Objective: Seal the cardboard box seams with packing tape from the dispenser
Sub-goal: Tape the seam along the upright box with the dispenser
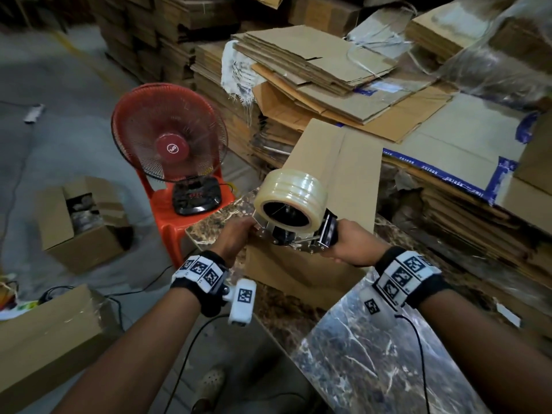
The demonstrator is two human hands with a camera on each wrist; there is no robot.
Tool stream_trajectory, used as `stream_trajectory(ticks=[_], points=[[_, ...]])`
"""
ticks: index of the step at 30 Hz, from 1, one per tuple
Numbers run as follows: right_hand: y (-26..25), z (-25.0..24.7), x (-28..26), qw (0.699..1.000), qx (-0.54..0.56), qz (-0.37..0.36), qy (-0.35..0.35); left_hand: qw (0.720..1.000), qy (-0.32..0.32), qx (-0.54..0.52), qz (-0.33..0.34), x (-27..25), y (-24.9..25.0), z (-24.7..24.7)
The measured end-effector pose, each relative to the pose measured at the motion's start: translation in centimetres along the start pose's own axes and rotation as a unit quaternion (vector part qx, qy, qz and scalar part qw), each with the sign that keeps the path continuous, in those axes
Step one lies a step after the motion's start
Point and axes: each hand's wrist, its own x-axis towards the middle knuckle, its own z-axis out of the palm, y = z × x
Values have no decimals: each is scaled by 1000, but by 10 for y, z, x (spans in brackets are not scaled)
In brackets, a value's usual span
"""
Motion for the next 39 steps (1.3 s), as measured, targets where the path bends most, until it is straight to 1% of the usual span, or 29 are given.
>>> stream_trajectory(ticks=[2,3,4,7,10,13,14,15,16,17,18,19,20,21,22,23,24,25,28,31,33,36,39], points=[[6,-1,-4,1000,-7,-3,-2,999,2,37,2,-1,-1,5],[10,-2,-7,1000,-11,-3,1,999,6,43,13,0,-3,6],[15,-4,-9,1000,-14,3,8,999,12,26,19,-1,-3,8],[40,-15,-26,999,-21,8,27,999,36,-16,4,1,-5,12],[74,-26,-52,1000,7,19,17,999,37,-5,-4,-1,2,16],[93,-25,-67,999,9,42,11,998,32,37,-26,-5,9,18],[94,-24,-68,999,4,41,14,997,32,72,-20,-4,11,19],[93,-24,-69,999,5,33,20,989,36,145,5,-1,9,19],[92,-23,-69,999,11,28,26,968,50,238,52,2,6,18],[92,-23,-68,999,15,23,31,936,71,324,114,1,3,17],[92,-23,-68,999,18,21,34,903,78,380,184,-2,1,17],[94,-23,-67,999,17,20,36,871,65,418,250,-5,-2,17],[95,-22,-67,999,14,19,40,836,31,452,310,-7,-4,18],[97,-21,-67,999,12,17,45,800,-19,487,350,-9,-8,20],[99,-21,-66,999,13,16,48,765,-72,521,371,-10,-11,24],[101,-20,-64,999,16,13,50,733,-110,553,382,-9,-16,28],[103,-20,-63,998,19,10,52,707,-124,576,391,-6,-19,31],[103,-19,-63,998,24,5,53,693,-122,592,392,-1,-21,34],[105,-16,-58,998,17,7,65,690,-97,599,395,18,-24,33],[96,-13,-52,998,7,16,54,685,-124,586,415,31,-21,20],[93,-13,-49,999,9,24,40,692,-142,569,421,37,-18,11],[107,-17,-56,998,28,40,50,707,-149,554,413,48,-11,-2],[117,-22,-74,995,43,67,54,707,-164,551,412,60,-7,-14]])
